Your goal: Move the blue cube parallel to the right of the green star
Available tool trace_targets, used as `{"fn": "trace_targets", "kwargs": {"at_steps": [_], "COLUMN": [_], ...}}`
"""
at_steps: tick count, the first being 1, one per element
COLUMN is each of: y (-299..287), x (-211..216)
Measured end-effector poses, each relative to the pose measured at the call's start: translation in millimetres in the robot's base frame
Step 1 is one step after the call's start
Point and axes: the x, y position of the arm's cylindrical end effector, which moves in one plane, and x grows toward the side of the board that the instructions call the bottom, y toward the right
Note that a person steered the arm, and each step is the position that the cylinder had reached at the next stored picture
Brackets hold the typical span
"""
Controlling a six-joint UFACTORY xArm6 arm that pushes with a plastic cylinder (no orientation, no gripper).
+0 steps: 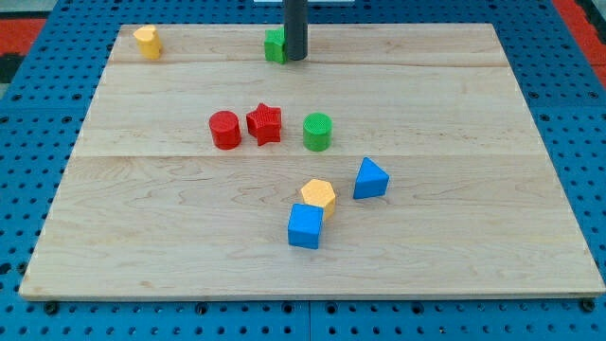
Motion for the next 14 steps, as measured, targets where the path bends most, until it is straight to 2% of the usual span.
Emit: {"fn": "trace_targets", "kwargs": {"at_steps": [4, 5, 6, 7, 8, 9, 10, 12, 13, 14], "y": [7, 27, 101, 206, 236, 157, 19, -49, -53, -32], "x": [-1, -1, 18, 75, 209, 322, 361, 335, 327, 311]}}
